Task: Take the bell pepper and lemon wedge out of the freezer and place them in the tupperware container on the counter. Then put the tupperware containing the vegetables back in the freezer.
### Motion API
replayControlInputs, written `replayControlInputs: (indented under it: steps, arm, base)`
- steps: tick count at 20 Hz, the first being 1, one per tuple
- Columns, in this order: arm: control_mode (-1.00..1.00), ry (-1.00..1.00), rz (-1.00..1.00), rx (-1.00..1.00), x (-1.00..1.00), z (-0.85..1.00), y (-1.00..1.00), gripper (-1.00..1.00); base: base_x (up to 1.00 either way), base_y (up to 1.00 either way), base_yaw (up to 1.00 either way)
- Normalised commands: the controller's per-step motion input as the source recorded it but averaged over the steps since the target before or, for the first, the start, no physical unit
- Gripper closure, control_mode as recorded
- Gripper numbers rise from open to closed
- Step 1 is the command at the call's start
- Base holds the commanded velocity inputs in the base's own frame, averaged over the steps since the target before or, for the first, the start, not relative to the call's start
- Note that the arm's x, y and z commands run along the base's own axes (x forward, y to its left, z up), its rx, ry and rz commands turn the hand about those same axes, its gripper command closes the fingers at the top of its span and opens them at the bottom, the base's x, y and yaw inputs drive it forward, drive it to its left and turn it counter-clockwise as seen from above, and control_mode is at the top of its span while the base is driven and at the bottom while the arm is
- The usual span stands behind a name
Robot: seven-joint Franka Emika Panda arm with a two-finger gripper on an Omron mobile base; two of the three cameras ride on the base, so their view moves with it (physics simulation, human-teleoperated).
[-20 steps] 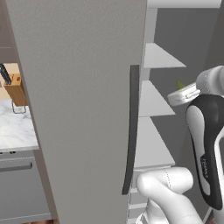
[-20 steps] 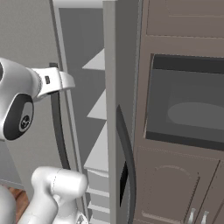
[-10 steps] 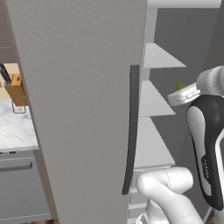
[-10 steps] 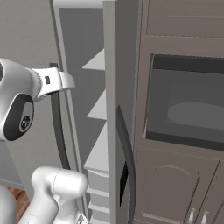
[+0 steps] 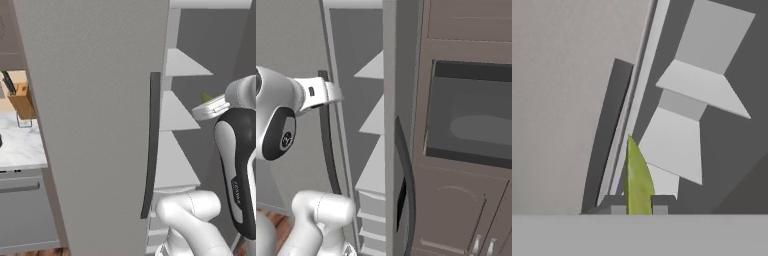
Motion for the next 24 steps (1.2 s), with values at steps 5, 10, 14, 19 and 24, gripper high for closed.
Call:
replayControlInputs:
  steps: [5,10,14,19,24]
  arm:
    - [1.0,0.0,0.0,0.0,0.0,0.0,0.0,1.0]
    - [1.0,0.0,0.0,0.0,0.0,0.0,0.0,1.0]
    - [1.0,0.0,0.0,0.0,0.0,0.0,0.0,1.0]
    - [1.0,0.0,0.0,0.0,0.0,0.0,0.0,1.0]
    - [1.0,0.0,0.0,0.0,0.0,0.0,0.0,1.0]
  base:
    - [-0.12,0.72,0.0]
    - [-0.08,0.7,0.0]
    - [-0.1,0.86,0.0]
    - [-0.08,0.98,0.0]
    - [-0.27,1.0,0.0]
